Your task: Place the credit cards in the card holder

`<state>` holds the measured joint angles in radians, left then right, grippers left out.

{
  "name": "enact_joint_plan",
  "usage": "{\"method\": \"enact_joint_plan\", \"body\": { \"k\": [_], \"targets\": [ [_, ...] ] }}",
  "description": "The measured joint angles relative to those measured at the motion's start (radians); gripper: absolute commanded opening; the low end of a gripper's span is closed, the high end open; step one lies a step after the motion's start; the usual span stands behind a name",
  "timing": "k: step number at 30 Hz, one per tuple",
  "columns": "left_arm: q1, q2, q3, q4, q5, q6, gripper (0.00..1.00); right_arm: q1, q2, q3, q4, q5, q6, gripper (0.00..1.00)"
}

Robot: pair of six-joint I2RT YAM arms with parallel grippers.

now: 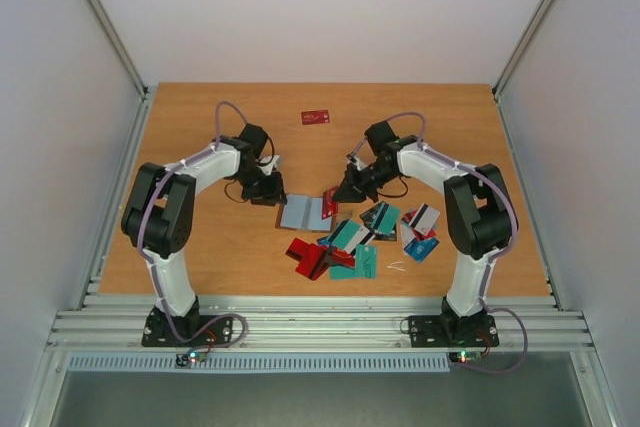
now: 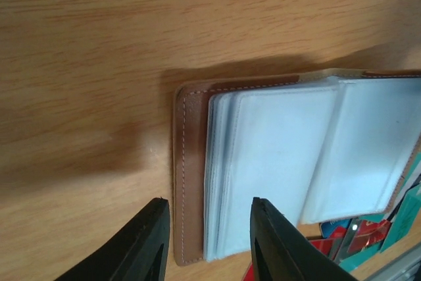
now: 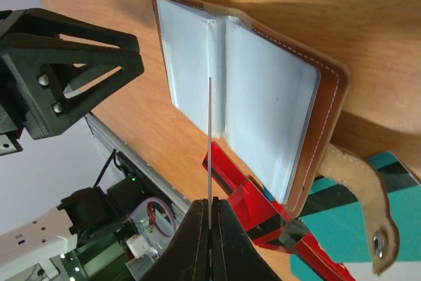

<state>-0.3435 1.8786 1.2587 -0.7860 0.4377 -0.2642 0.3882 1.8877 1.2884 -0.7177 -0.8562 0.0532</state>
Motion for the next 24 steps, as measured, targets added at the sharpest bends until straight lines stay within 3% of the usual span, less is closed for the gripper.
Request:
{"method": "enact_joint_plan", "body": {
  "k": [6, 17, 24],
  "targets": [
    [0.0, 0.053, 0.0, 0.02, 0.006, 0.026, 0.33, 0.012, 0.057, 0.002, 0.038, -0.005, -0.053, 0.01],
    [0.0, 0.054, -0.043, 0.037, 0.033, 0.041, 0.16, 0.075, 0.15, 0.002, 0.101, -0.015, -0.089, 0.01],
    [0.002, 0.048, -0.061, 0.041, 0.048, 0.048, 0.13, 0.078, 0.166, 0.018, 0.123, -0.026, -0.092, 0.01]
  ]
}}
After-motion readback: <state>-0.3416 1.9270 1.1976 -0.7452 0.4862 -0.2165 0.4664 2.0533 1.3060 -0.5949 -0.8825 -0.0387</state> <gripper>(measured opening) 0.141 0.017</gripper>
